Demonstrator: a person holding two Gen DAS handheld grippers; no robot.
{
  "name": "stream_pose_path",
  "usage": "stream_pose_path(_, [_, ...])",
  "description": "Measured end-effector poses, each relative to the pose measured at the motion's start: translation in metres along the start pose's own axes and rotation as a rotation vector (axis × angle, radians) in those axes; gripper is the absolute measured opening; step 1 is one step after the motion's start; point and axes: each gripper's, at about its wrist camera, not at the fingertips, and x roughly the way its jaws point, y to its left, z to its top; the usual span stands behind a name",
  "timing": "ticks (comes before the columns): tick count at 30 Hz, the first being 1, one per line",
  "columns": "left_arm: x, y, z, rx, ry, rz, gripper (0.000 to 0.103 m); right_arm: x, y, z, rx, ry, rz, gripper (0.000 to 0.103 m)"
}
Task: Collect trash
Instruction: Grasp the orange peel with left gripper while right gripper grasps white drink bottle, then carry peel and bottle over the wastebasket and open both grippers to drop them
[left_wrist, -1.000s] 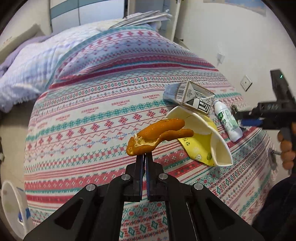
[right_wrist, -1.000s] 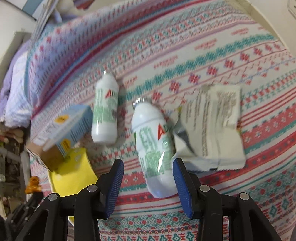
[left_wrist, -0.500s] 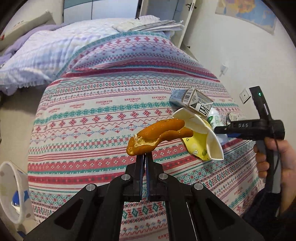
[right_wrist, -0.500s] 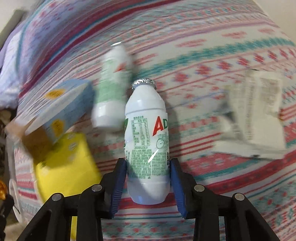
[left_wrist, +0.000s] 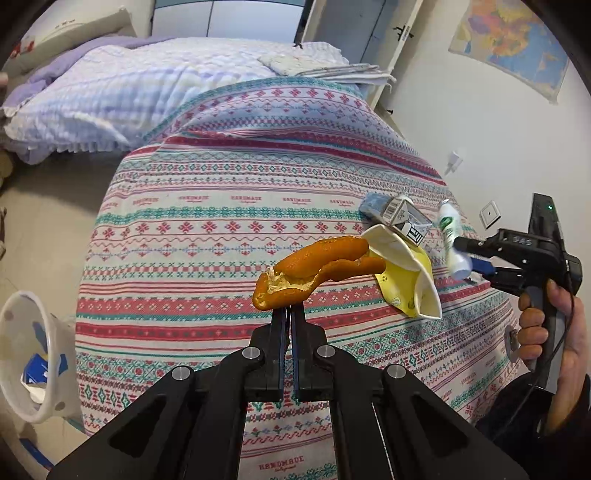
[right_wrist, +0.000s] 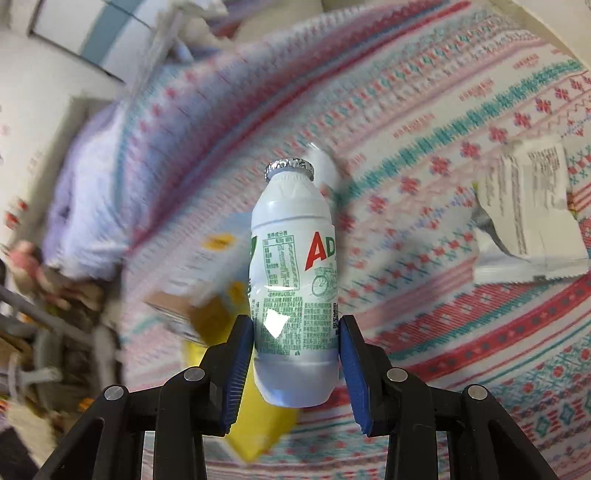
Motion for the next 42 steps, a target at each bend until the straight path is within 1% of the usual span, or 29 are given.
stream_pose_path(2, [-0.005, 0.005, 0.000, -0.011, -0.010, -0.001, 0.002, -0.008, 0.005, 0.001, 0.004, -0.026, 0.036, 0.041])
stream_pose_path(4, [-0.008, 0.008, -0.001, -0.019, -0.016, 0.002, 0.002, -0.009, 0.014, -0.001, 0.001, -0.048, 0.100, 0.041])
stream_pose_path(7, [-0.012, 0.016, -0.002, -0.042, -0.019, 0.001, 0.002, -0.006, 0.028, -0.006, -0.020, -0.044, 0.173, 0.041])
stream_pose_path(12, [-0.016, 0.027, -0.003, -0.067, -0.024, 0.020, 0.002, 0.007, 0.058, -0.023, -0.092, -0.023, 0.205, 0.042])
stream_pose_path(16, [-0.020, 0.039, -0.005, -0.094, -0.027, 0.028, 0.002, 0.018, 0.077, -0.042, -0.137, 0.018, 0.247, 0.042])
stream_pose_path(20, [-0.023, 0.048, -0.009, -0.109, -0.028, 0.043, 0.002, 0.048, 0.121, -0.085, -0.259, 0.132, 0.296, 0.042])
stream_pose_path(22, [-0.024, 0.054, -0.013, -0.117, -0.026, 0.053, 0.002, 0.061, 0.139, -0.107, -0.317, 0.181, 0.304, 0.042])
stream_pose_path(24, [-0.026, 0.059, -0.015, -0.123, -0.027, 0.063, 0.002, 0.071, 0.153, -0.122, -0.358, 0.213, 0.309, 0.042])
stream_pose_path(27, [-0.031, 0.068, -0.018, -0.137, -0.033, 0.067, 0.002, 0.082, 0.162, -0.131, -0.394, 0.235, 0.304, 0.042])
stream_pose_path(31, [-0.041, 0.084, -0.025, -0.161, -0.047, 0.072, 0.002, 0.094, 0.166, -0.138, -0.408, 0.253, 0.288, 0.042])
stream_pose_path(34, [-0.047, 0.103, -0.029, -0.200, -0.047, 0.079, 0.002, 0.098, 0.169, -0.145, -0.416, 0.256, 0.282, 0.042])
stream_pose_path(37, [-0.056, 0.135, -0.034, -0.276, -0.043, 0.099, 0.002, 0.103, 0.179, -0.152, -0.443, 0.257, 0.281, 0.042])
stream_pose_path(40, [-0.069, 0.178, -0.042, -0.400, -0.032, 0.125, 0.002, 0.108, 0.186, -0.162, -0.461, 0.271, 0.283, 0.042])
stream_pose_path(41, [-0.076, 0.200, -0.048, -0.458, -0.032, 0.139, 0.002, 0.111, 0.187, -0.165, -0.468, 0.277, 0.283, 0.042])
stream_pose_path(42, [-0.080, 0.215, -0.052, -0.493, -0.032, 0.152, 0.002, 0.115, 0.192, -0.170, -0.477, 0.284, 0.282, 0.042])
